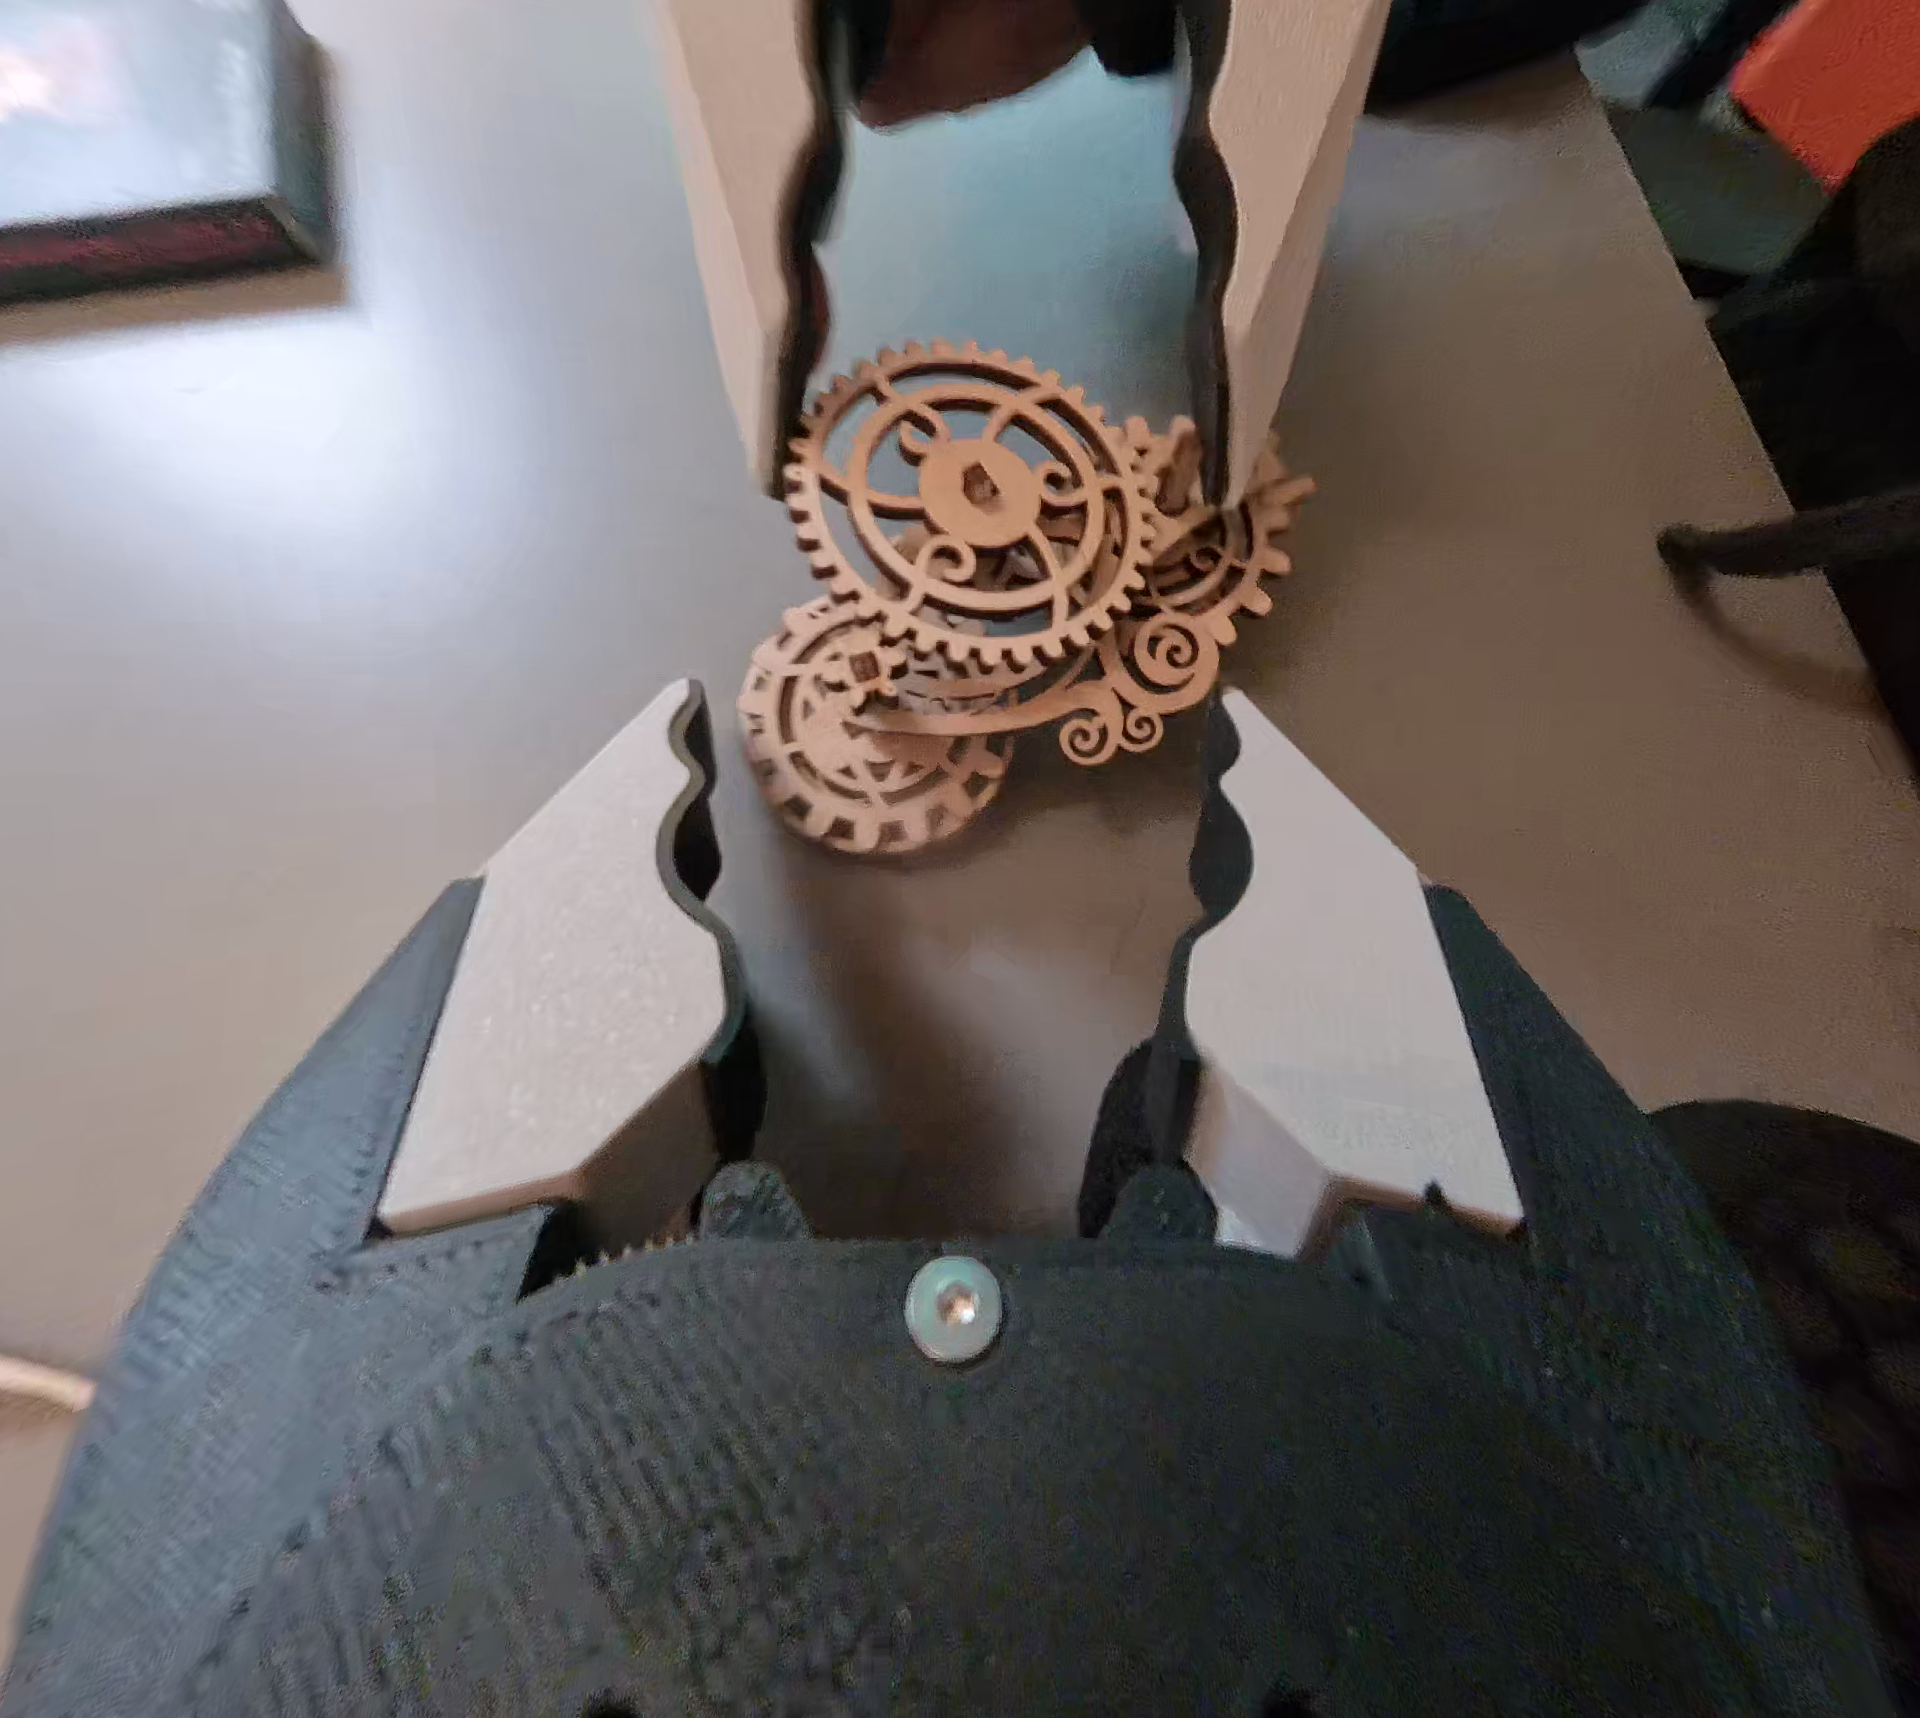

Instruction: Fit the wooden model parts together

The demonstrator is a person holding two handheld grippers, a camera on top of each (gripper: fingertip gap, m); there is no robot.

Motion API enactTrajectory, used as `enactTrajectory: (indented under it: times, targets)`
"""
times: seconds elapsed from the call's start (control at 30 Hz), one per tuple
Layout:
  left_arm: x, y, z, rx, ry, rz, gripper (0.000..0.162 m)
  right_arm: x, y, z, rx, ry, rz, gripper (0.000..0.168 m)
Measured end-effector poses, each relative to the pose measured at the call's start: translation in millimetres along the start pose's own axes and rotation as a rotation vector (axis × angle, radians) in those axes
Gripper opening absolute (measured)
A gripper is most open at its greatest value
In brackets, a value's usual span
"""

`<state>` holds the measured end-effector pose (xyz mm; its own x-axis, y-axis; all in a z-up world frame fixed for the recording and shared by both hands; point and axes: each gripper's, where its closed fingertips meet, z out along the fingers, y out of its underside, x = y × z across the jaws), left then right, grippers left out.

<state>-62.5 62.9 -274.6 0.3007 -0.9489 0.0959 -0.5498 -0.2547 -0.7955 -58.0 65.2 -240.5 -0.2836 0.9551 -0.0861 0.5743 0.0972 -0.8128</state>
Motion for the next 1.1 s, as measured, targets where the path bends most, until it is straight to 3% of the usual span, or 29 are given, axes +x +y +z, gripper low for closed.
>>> enactTrajectory:
  times: [0.27,0.4,0.5,0.6,0.67,0.77,0.93,1.1]
  targets:
    - [-0.3,4.1,8.7,-0.056,-0.045,0.03,0.082,-2.0,-5.1,-5.6,0.131,-0.007,-0.066,0.066]
    - [0.4,2.1,6.8,-0.034,-0.048,0.006,0.082,-0.7,-4.5,-8.6,0.16,-0.028,0.058,0.066]
    - [0.3,7.2,5.6,-0.058,-0.062,0.024,0.081,8.0,-4.2,-16.5,0.162,0.009,0.132,0.043]
    - [-2.4,7.5,4.2,-0.054,-0.077,0.0,0.08,7.1,0.3,-17.2,0.07,0.068,0.088,0.072]
    - [-6.0,7.6,3.6,-0.053,-0.099,-0.018,0.081,3.5,-2.9,-13.6,0.006,0.109,0.074,0.079]
    - [-9.2,7.9,4.8,-0.065,-0.141,-0.017,0.08,6.8,-1.1,-4.7,-0.117,0.204,0.106,0.08]
    - [-10.4,7.1,4.6,-0.104,-0.208,-0.005,0.08,17.8,17.0,6.1,-0.312,0.312,0.121,0.064]
    - [-8.1,9.1,3.2,-0.094,-0.209,-0.029,0.078,15.0,-1.3,5.2,-0.194,0.253,0.081,0.061]
